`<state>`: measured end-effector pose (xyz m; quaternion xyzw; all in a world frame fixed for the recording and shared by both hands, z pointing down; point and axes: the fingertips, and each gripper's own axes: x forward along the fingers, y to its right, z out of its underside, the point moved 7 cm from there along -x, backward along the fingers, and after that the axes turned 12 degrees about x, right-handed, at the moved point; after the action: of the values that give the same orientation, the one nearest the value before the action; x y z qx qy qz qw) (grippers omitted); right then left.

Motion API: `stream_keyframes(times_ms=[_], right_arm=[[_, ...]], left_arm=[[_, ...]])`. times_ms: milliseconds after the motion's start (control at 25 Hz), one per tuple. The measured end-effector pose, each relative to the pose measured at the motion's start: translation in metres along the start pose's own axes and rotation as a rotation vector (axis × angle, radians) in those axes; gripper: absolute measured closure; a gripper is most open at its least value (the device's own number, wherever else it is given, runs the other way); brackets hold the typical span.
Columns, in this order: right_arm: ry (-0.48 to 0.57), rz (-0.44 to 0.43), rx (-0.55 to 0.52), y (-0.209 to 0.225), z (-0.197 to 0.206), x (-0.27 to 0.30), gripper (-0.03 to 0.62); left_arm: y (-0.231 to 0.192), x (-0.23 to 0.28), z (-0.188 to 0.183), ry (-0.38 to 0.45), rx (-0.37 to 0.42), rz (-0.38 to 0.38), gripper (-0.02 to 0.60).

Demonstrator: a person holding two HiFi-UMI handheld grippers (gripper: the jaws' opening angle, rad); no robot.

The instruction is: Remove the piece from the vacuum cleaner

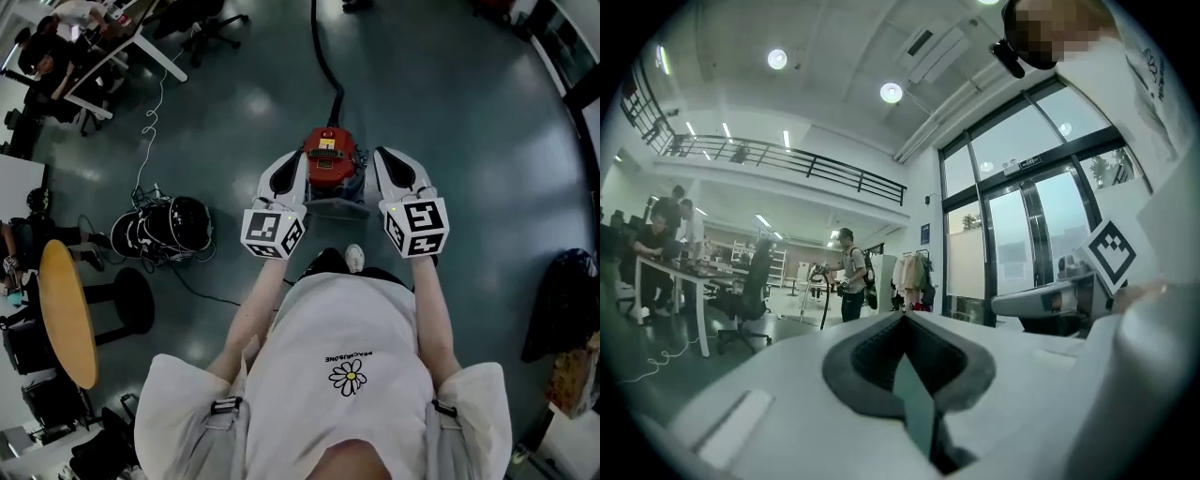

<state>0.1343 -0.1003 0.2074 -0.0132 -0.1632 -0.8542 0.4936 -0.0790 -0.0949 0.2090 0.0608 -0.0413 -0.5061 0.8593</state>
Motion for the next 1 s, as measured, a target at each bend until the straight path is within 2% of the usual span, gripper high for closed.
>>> stream_keyframes(times_ms=[360,560,800,920,1000], right_arm=[[0.003,-0.010,0.026,0.013,-0.008,0.026,0.568],[-0.042,0.008,0.032,0.023,-0.008,0.044,0.568],[-0.124,0.001,0.037,0.030,-0.002,0.078,0.568],[-0.187,0.000,0.026,0.036,0.022,0.099,0.567],[-0.229,0.010,0.027,0.042,0.048,0.109,0.567]], left_arm=[[-0.014,0.030,-0.001,-0.016,0.046,0.013,0.574],[-0.034,0.052,0.004,-0.044,0.052,0.029,0.574],[-0.056,0.079,0.040,-0.202,0.063,0.130,0.574],[-0.064,0.093,0.090,-0.333,0.083,0.218,0.574],[-0.067,0.104,0.140,-0.448,0.137,0.289,0.574]])
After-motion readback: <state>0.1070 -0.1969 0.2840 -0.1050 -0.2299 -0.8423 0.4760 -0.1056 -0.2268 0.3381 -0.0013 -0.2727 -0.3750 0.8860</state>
